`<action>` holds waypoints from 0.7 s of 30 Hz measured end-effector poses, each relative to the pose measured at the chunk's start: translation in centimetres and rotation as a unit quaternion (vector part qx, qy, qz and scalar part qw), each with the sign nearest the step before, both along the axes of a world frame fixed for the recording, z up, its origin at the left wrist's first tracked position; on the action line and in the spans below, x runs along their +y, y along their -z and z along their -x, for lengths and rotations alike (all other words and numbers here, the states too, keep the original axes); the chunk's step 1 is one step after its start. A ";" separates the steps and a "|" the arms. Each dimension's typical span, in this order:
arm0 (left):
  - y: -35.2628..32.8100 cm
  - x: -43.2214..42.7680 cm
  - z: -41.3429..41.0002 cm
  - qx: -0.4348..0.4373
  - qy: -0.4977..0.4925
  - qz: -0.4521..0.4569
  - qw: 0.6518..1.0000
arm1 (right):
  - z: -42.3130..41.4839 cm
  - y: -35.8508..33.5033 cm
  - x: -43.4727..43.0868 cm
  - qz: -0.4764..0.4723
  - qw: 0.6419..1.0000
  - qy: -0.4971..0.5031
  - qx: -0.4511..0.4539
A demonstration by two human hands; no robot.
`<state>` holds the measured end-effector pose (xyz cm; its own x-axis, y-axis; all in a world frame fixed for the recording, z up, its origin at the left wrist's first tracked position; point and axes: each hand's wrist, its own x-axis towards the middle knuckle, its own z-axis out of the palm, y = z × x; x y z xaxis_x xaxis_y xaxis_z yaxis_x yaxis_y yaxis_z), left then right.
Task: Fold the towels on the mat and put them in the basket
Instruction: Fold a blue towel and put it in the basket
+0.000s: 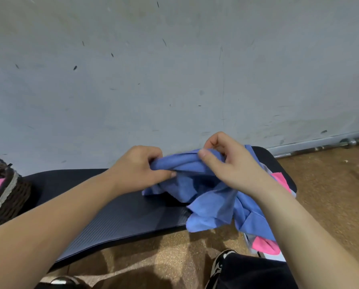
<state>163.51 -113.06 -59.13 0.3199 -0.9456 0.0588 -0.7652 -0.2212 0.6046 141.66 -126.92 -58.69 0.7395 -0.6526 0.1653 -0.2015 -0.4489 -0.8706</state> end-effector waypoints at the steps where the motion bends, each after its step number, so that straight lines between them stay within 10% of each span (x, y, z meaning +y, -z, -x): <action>1: -0.7 0.7 -0.4 0.011 -0.007 0.001 1.000 | -0.4 -0.2 0.2 0.007 1.000 -0.011 0.017; 13: -5.1 14.6 -6.6 -0.148 -0.092 -0.067 0.982 | -3.8 -1.2 4.9 0.030 0.998 -0.021 -0.057; 21: -3.7 21.8 -7.1 -0.039 -0.184 -0.040 0.981 | -5.7 0.6 9.0 0.035 0.998 0.016 -0.056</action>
